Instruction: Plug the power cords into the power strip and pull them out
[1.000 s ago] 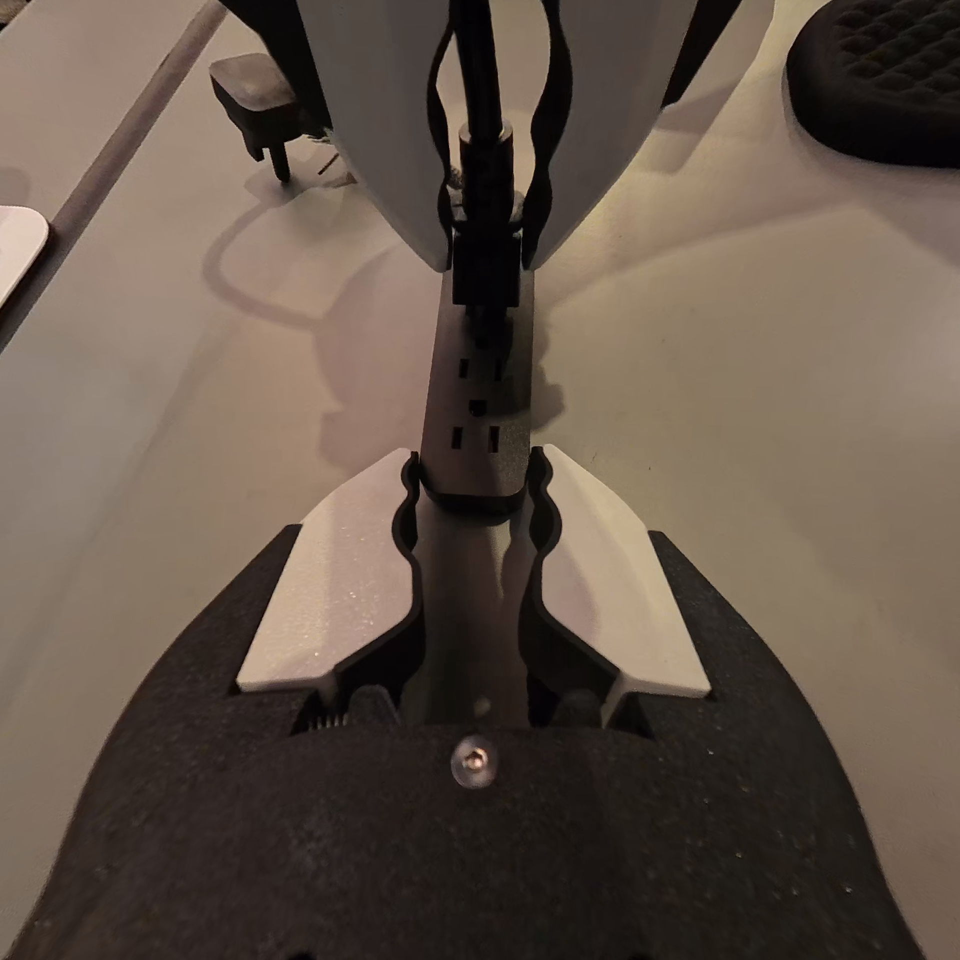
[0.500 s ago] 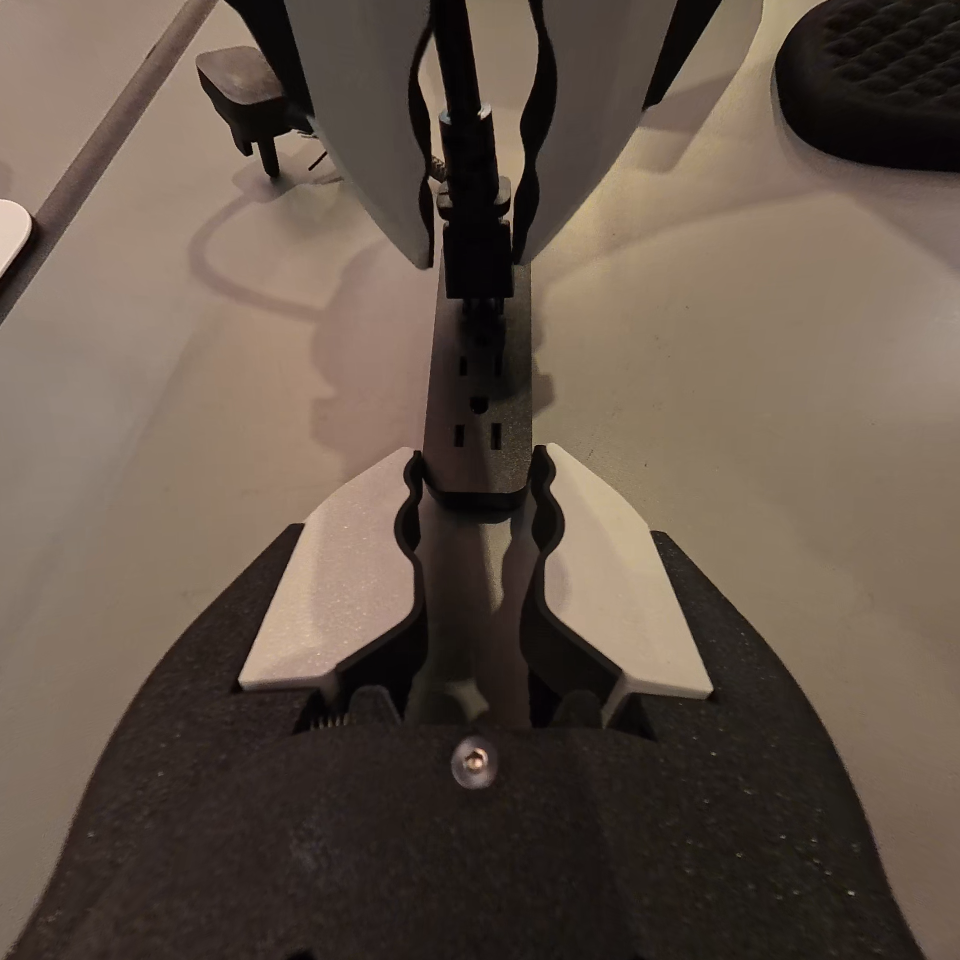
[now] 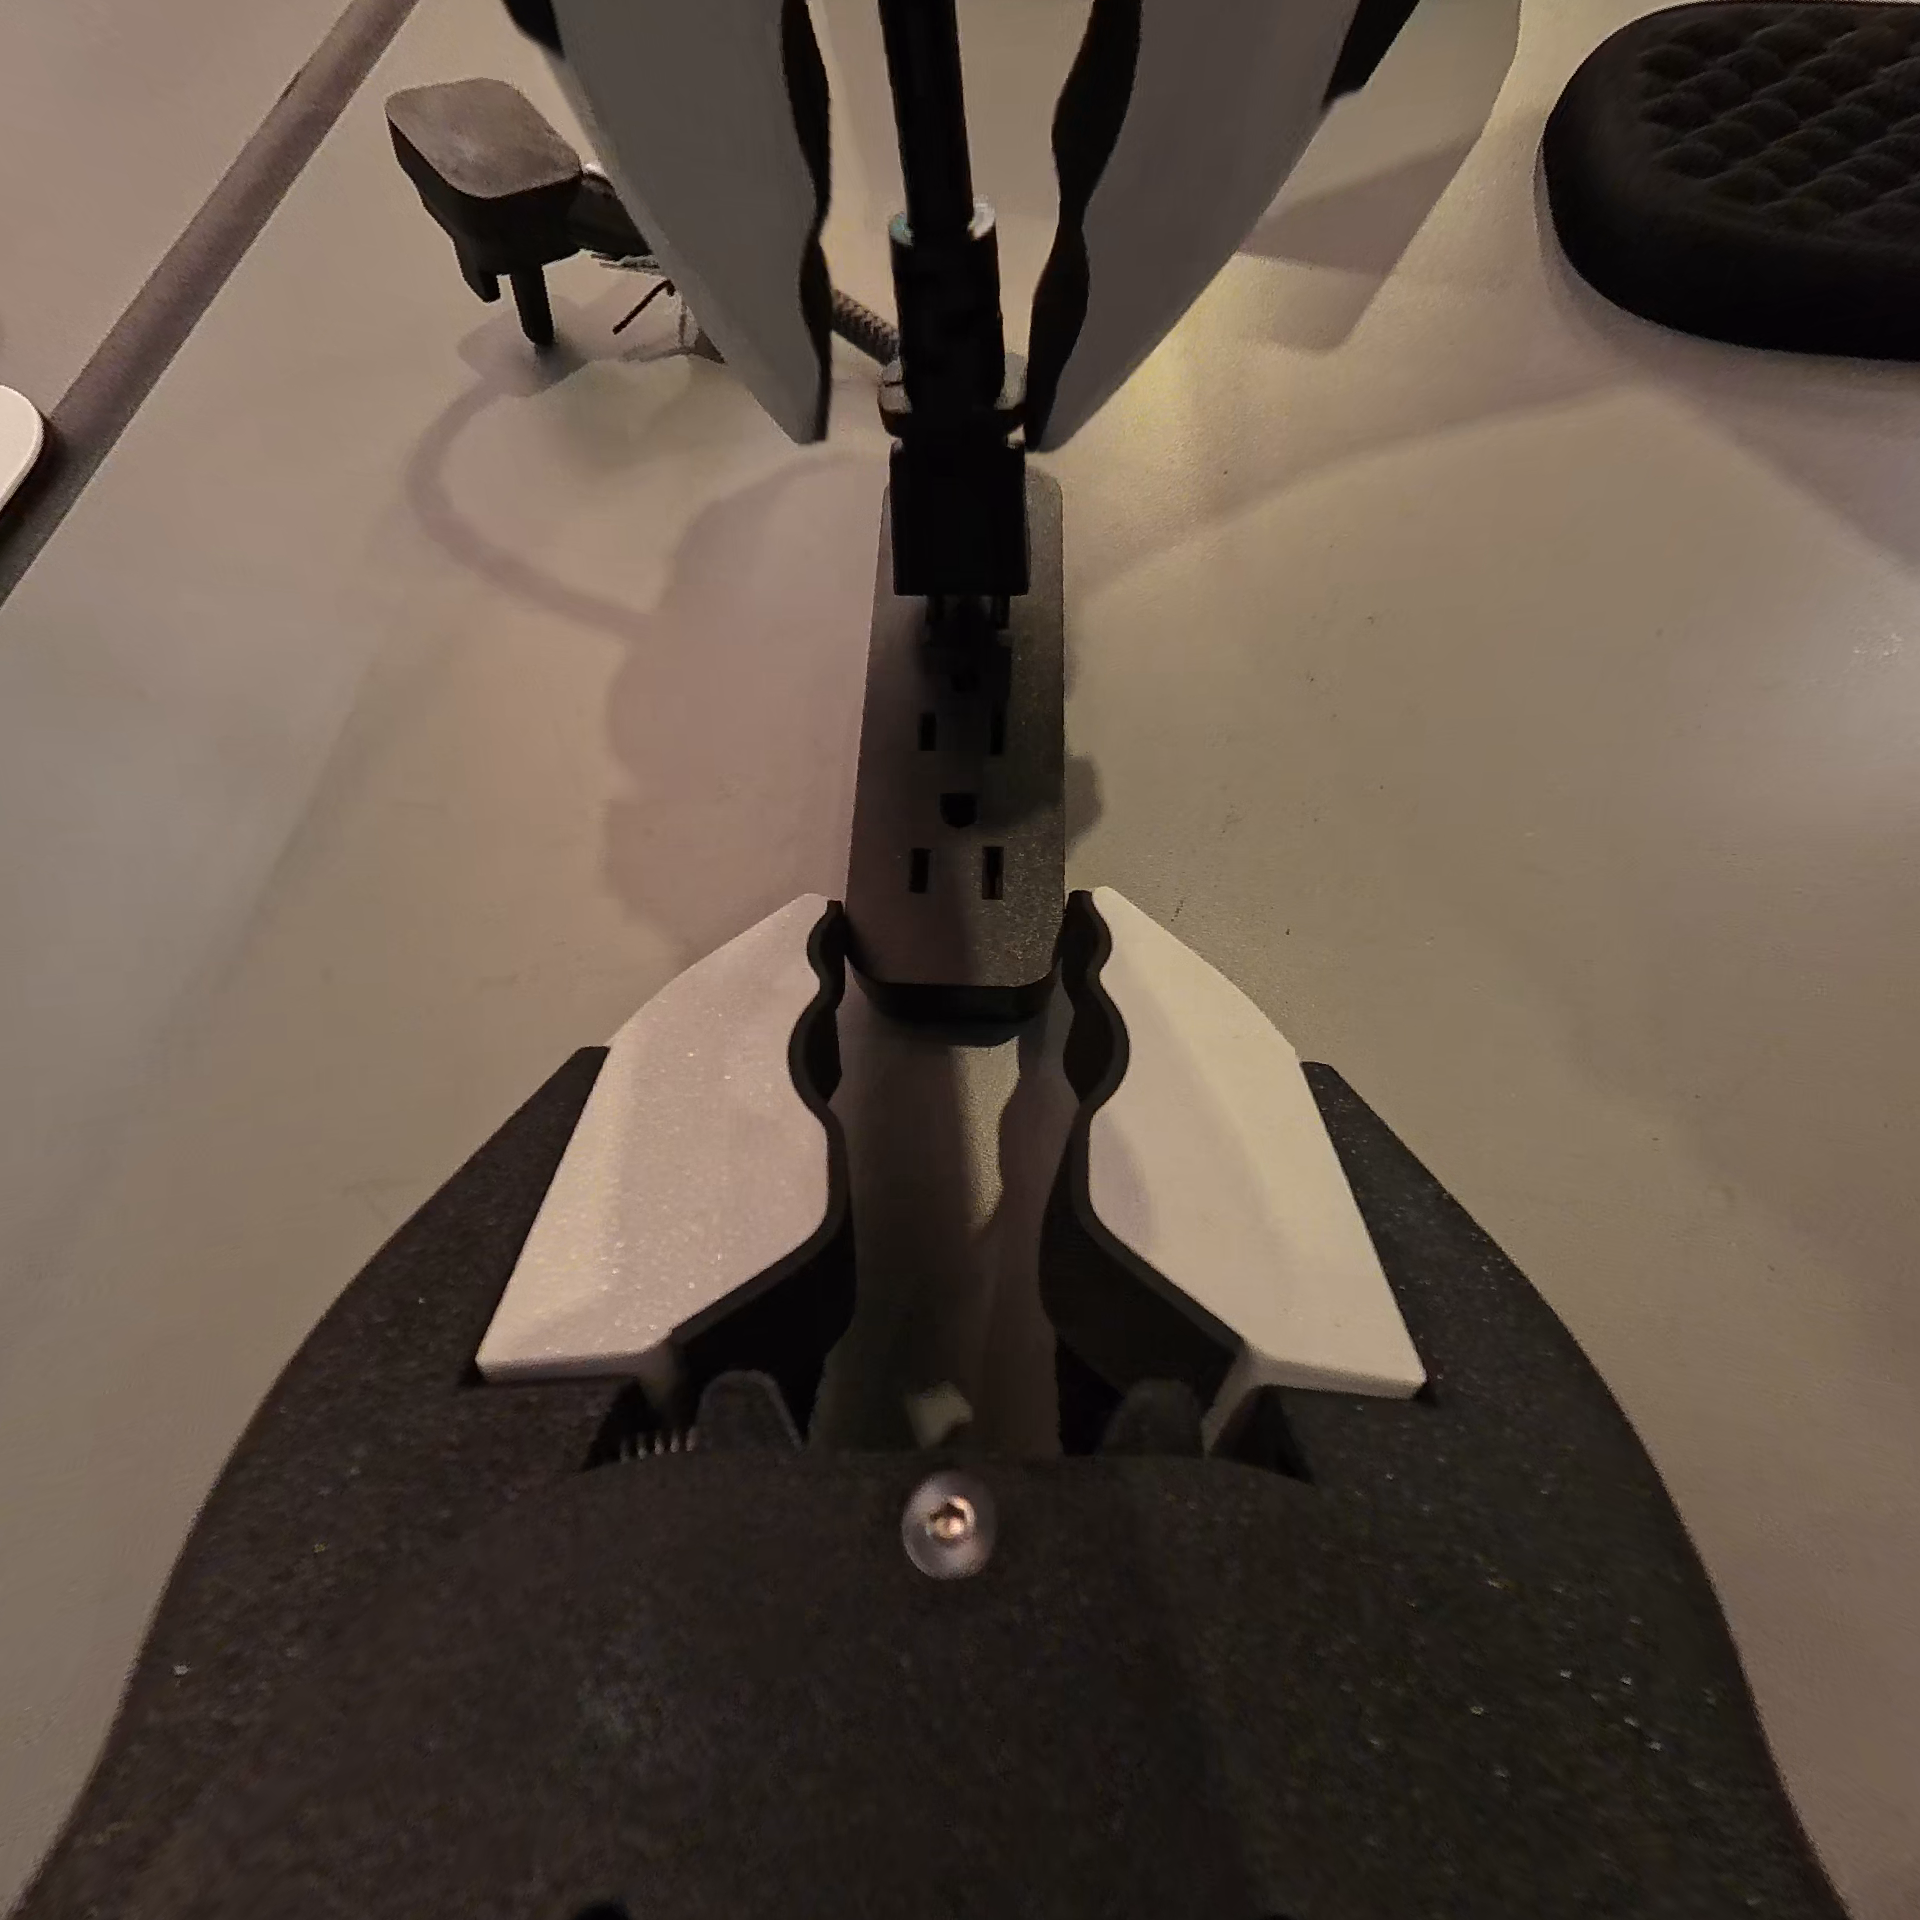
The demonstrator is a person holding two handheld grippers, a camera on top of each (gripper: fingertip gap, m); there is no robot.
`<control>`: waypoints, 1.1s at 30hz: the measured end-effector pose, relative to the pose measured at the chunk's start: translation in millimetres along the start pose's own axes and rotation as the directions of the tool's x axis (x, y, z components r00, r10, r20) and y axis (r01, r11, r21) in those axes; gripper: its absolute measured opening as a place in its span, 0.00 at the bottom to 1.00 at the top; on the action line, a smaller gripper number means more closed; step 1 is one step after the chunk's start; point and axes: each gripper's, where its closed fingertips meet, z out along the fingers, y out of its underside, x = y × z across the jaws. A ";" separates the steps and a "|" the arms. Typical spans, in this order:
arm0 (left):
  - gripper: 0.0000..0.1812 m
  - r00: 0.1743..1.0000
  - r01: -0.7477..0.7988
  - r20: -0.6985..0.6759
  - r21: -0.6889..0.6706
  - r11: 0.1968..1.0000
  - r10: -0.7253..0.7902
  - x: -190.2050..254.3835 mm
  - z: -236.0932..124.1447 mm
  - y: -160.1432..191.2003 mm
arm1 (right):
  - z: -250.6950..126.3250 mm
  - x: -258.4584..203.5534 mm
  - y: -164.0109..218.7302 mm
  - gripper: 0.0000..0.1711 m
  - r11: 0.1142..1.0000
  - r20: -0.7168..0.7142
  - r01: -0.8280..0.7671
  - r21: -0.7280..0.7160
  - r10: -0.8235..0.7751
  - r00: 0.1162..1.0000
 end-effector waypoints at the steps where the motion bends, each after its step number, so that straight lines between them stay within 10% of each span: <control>1: 0.22 1.000 0.000 0.000 0.000 1.000 0.000 0.1 -0.1 0.1 | -2.6 0.9 -0.6 0.21 1.000 -0.014 0.000 0.011 0.000 1.000; 33: 0.23 1.000 0.020 -0.020 -0.006 1.000 -0.020 0.3 0.8 0.2 | 5.3 -7.0 -9.4 0.14 0.996 0.106 -0.002 0.092 -0.008 0.994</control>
